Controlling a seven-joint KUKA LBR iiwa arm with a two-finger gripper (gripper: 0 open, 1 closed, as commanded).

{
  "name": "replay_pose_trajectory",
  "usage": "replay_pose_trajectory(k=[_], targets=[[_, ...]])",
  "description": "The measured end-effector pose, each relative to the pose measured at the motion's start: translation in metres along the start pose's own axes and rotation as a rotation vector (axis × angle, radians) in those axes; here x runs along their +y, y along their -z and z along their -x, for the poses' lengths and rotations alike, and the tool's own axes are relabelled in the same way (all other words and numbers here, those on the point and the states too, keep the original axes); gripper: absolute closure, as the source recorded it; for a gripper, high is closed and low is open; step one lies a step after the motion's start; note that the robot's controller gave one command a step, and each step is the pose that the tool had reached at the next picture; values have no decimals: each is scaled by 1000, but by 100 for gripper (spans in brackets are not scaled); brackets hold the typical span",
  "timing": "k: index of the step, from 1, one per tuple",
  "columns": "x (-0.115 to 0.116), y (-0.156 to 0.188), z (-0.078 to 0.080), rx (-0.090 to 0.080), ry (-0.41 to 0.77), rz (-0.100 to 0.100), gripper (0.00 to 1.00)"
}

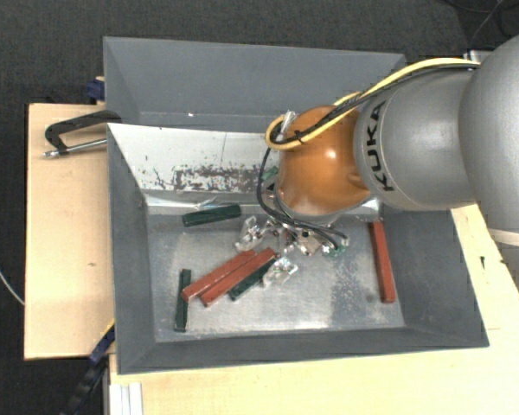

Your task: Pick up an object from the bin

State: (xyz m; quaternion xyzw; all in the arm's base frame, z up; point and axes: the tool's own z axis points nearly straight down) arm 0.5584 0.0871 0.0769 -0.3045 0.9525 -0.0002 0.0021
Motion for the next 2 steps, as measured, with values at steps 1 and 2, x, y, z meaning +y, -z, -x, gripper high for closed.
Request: replay_pose_trajectory(k=[1, 2], targets=[[0, 0, 0, 0, 0, 0, 100], [15, 189, -6, -9, -86, -3, 100]])
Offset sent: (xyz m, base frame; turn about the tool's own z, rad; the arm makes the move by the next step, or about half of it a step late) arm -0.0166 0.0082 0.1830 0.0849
